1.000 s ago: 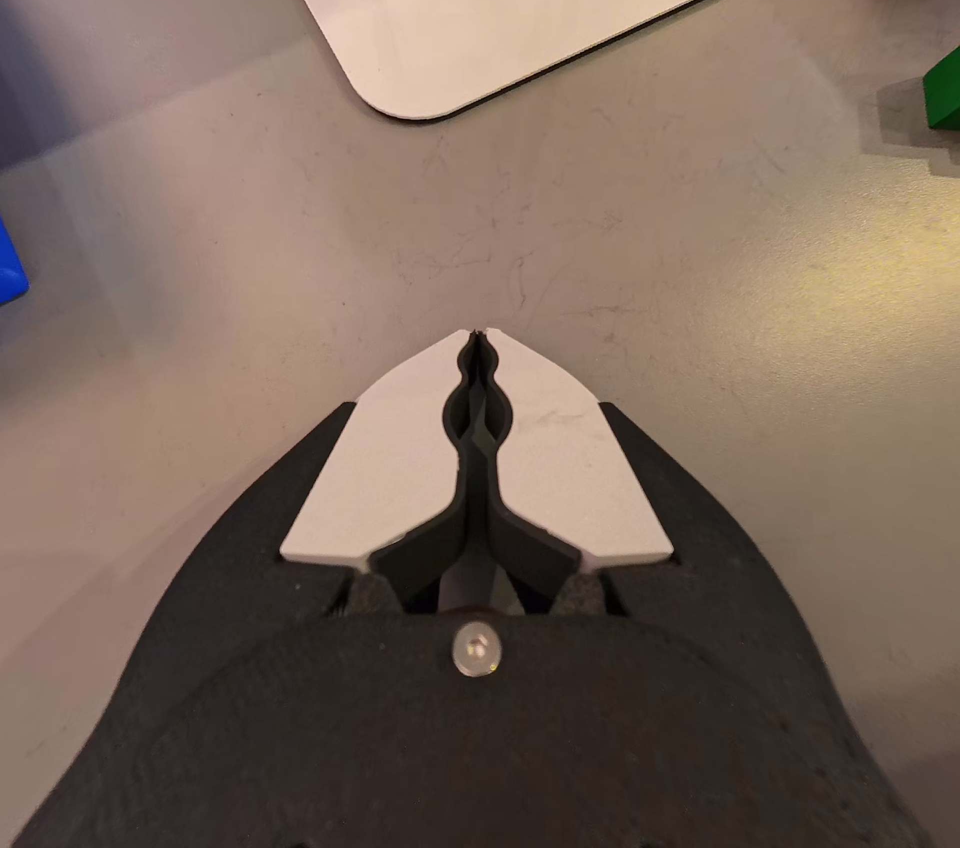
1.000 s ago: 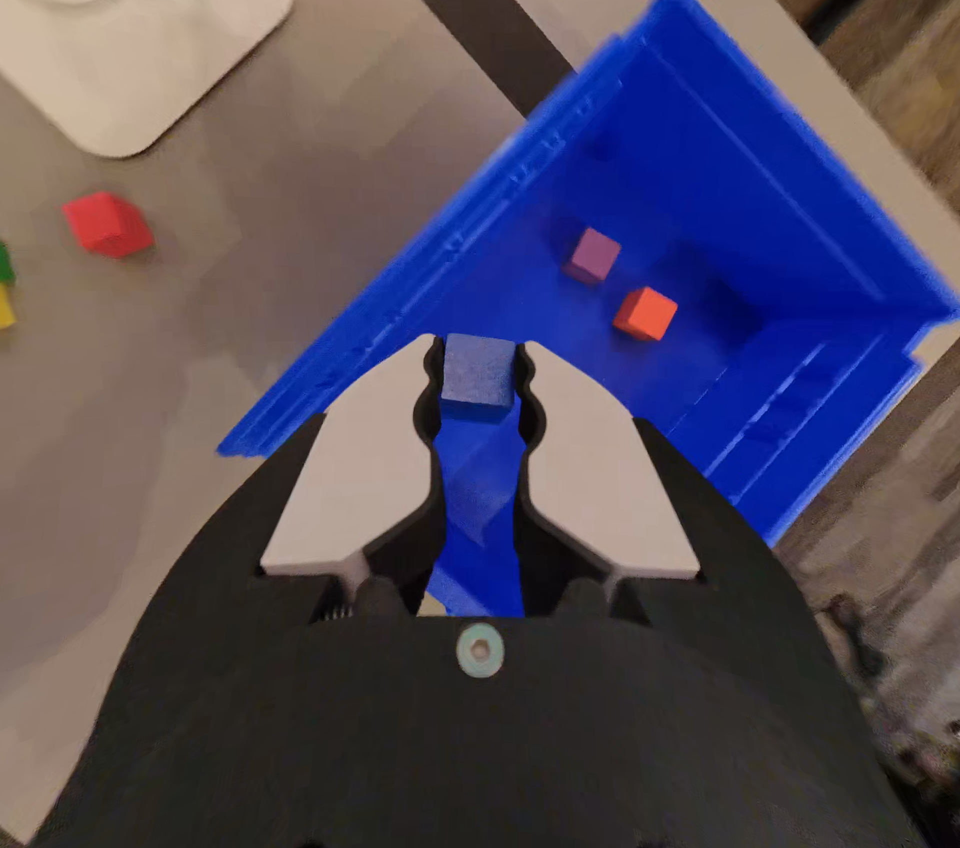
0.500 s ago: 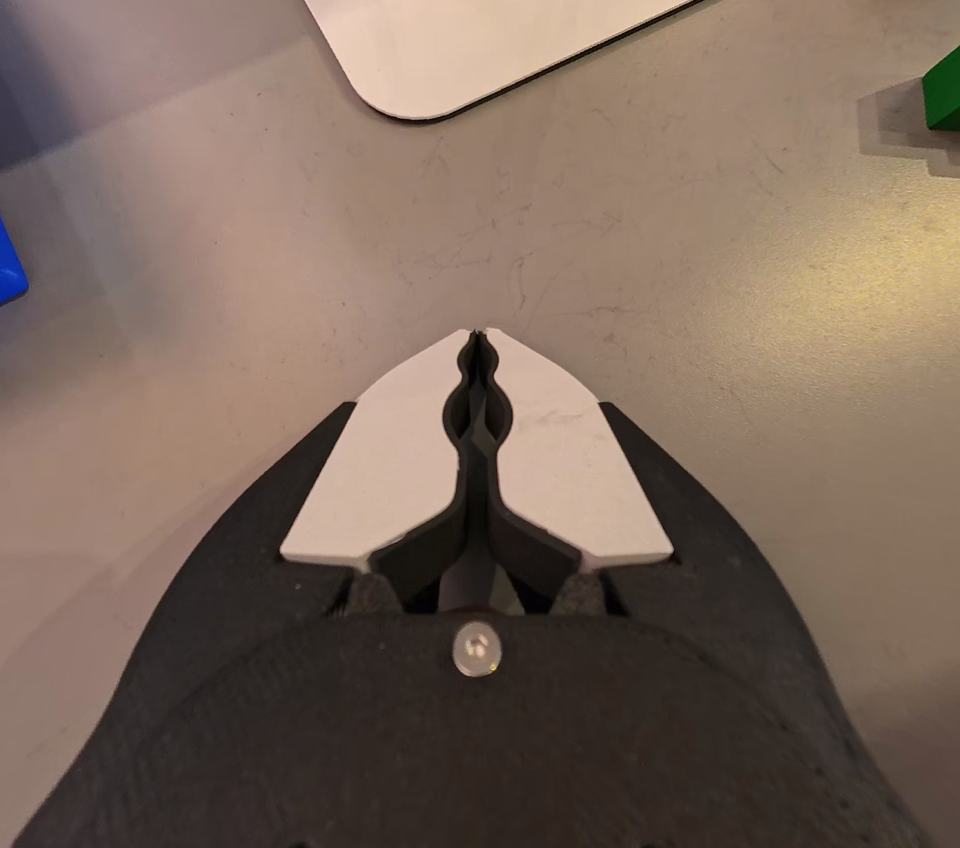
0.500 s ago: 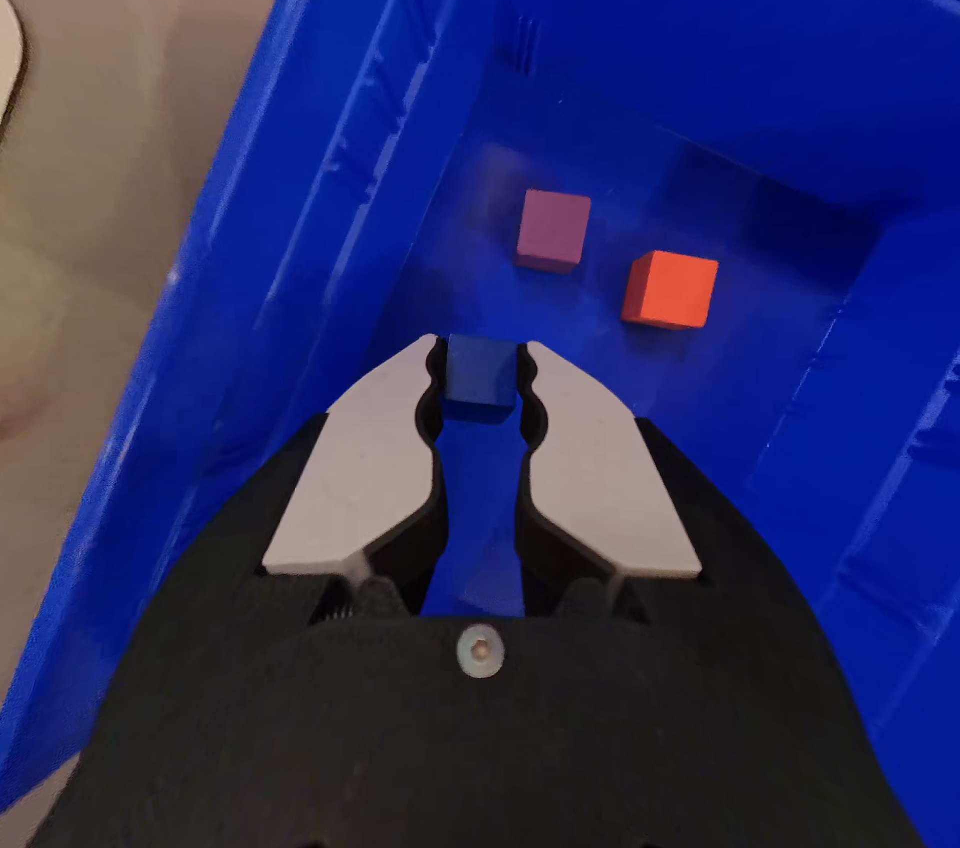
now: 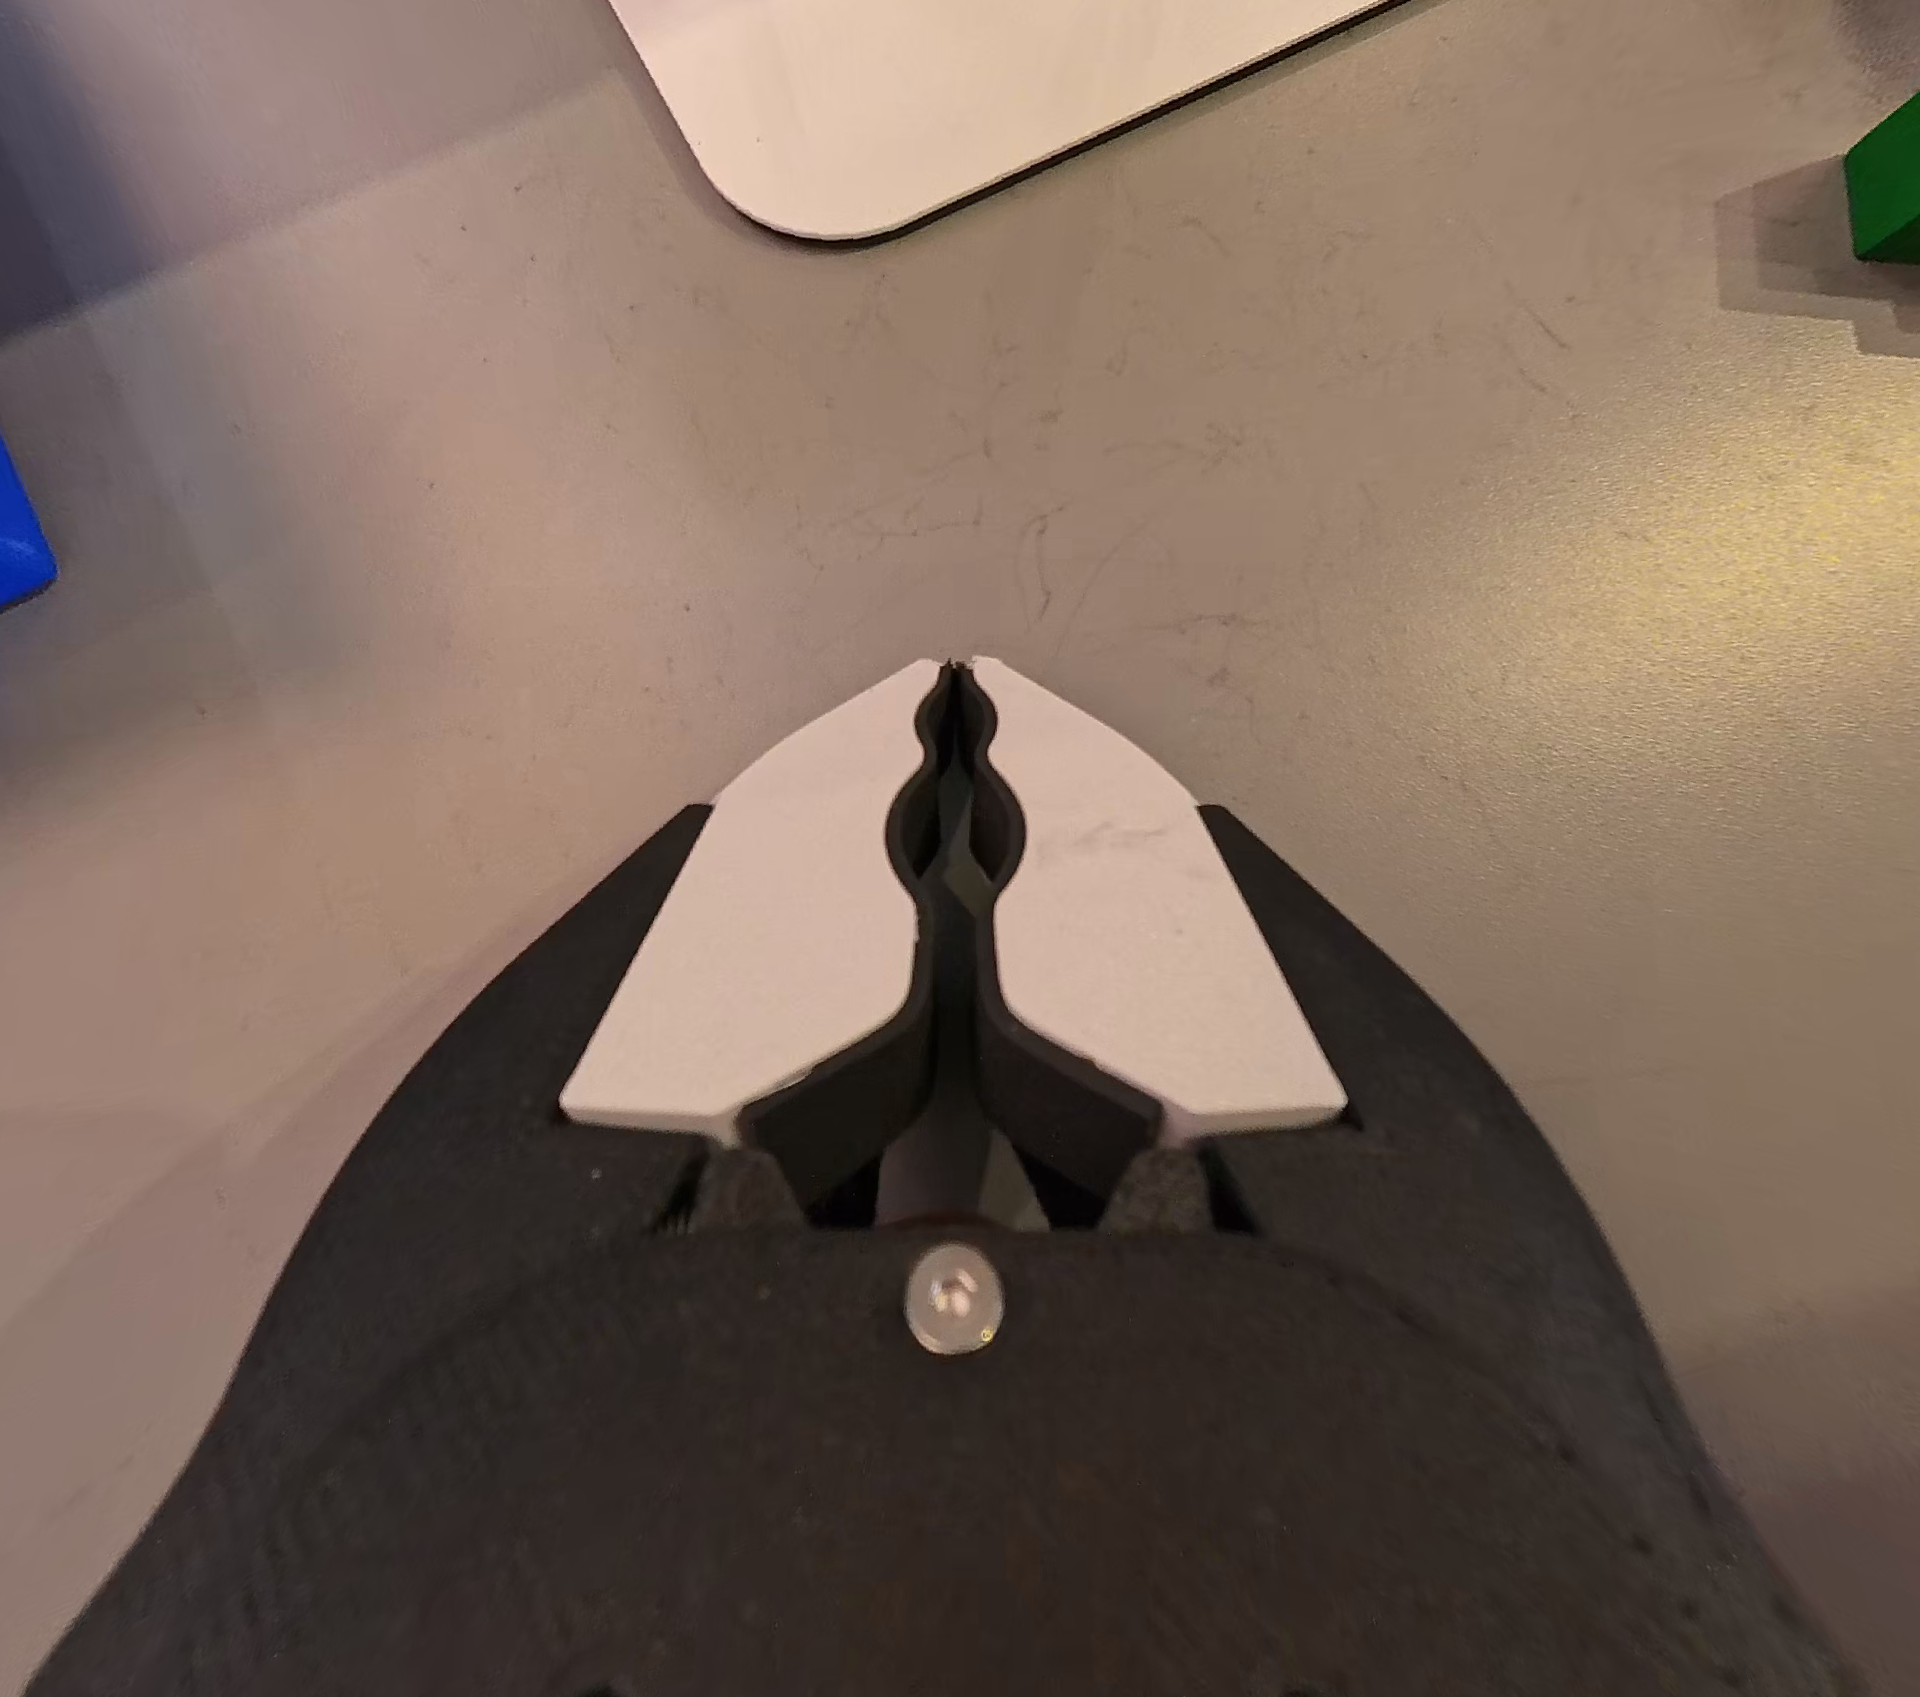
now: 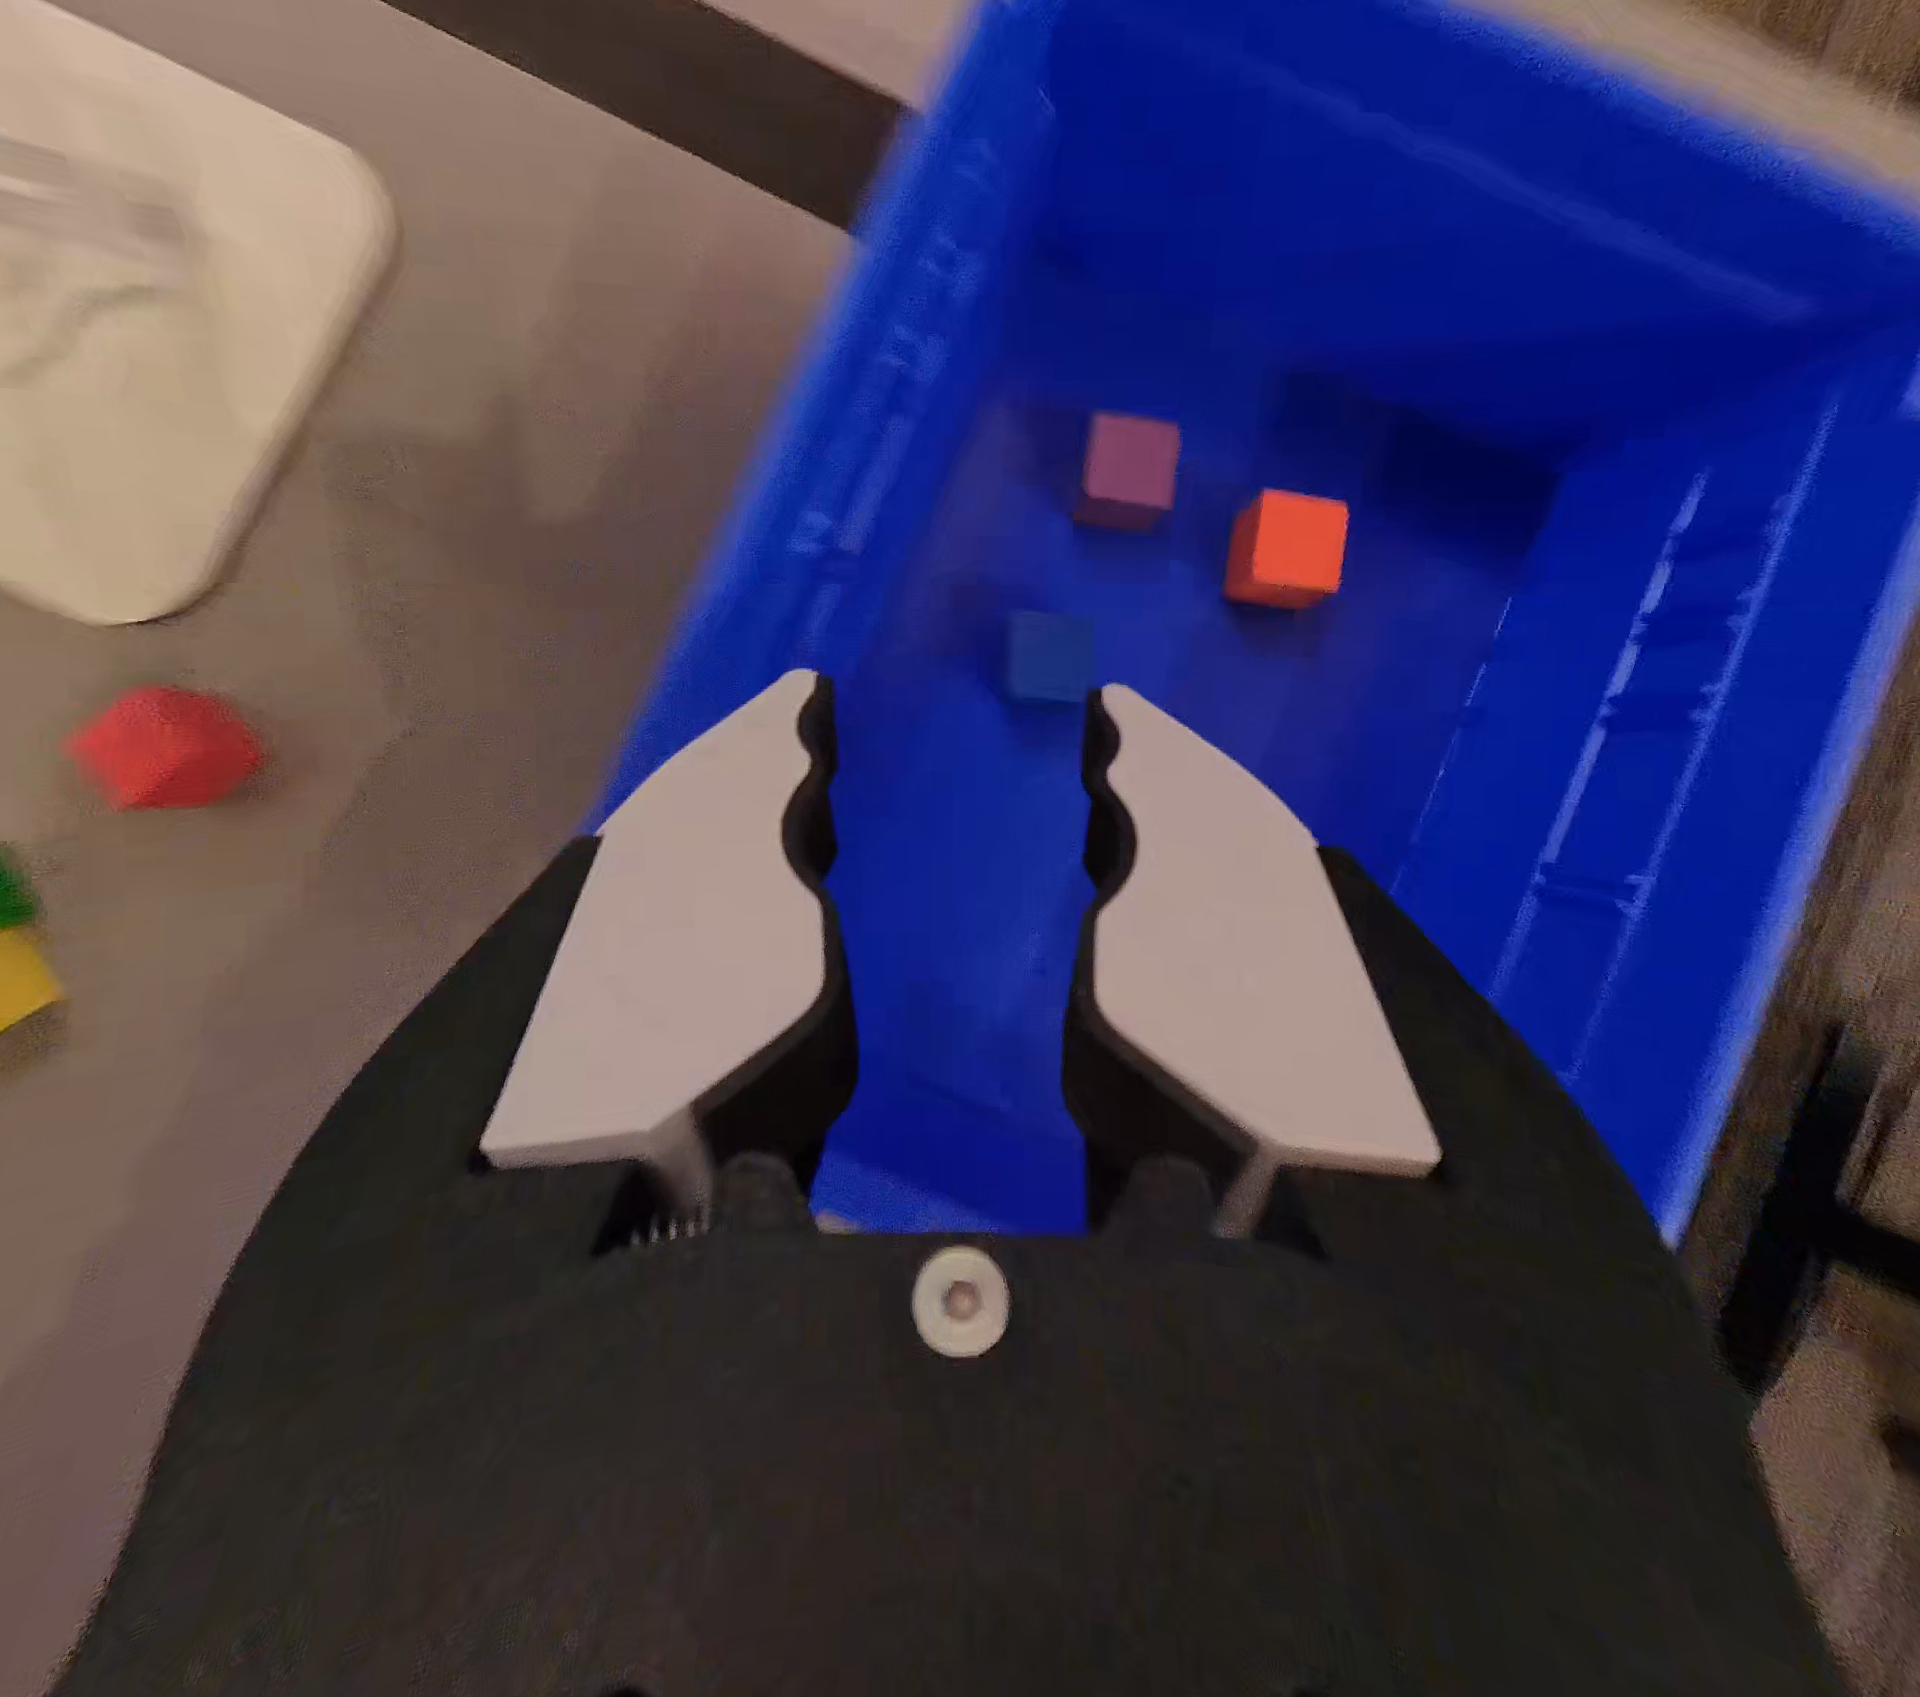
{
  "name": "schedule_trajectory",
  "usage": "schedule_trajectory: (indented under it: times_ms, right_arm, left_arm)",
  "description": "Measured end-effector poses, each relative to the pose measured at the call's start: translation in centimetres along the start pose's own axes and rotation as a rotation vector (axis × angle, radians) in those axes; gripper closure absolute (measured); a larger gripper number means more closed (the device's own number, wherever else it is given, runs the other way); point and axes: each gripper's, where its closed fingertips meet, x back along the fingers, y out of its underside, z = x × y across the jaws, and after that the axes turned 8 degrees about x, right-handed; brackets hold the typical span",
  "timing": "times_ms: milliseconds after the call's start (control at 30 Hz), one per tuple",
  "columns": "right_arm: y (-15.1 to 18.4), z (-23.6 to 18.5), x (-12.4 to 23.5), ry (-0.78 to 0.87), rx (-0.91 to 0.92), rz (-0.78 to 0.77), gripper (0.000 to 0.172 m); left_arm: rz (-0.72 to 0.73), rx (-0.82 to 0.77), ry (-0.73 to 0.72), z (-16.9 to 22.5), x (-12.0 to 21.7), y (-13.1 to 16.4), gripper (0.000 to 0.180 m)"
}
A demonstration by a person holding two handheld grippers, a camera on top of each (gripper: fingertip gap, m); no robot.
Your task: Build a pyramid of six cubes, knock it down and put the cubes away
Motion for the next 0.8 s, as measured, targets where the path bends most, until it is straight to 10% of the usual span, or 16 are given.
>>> schedule_trajectory:
  times_ms: [167,367,800]
  right_arm:
    - [-4.1,-10.5,6.8,-0.129,0.182,0.181,0.132]
    - [-2.5,-23.0,3.0,-0.34,0.339,0.192,0.127]
    - [2.3,-24.8,-6.4,-0.359,0.443,-0.007,0.138]
  left_arm:
    - [0.0,0.0,0.0,0.0,0.0,0.0,0.18]
    - [0.0,0.0,0.0,0.0,0.0,0.0,0.18]
    - [-0.001,-0.007,0.005,0.1,0.0,0.0,0.18]
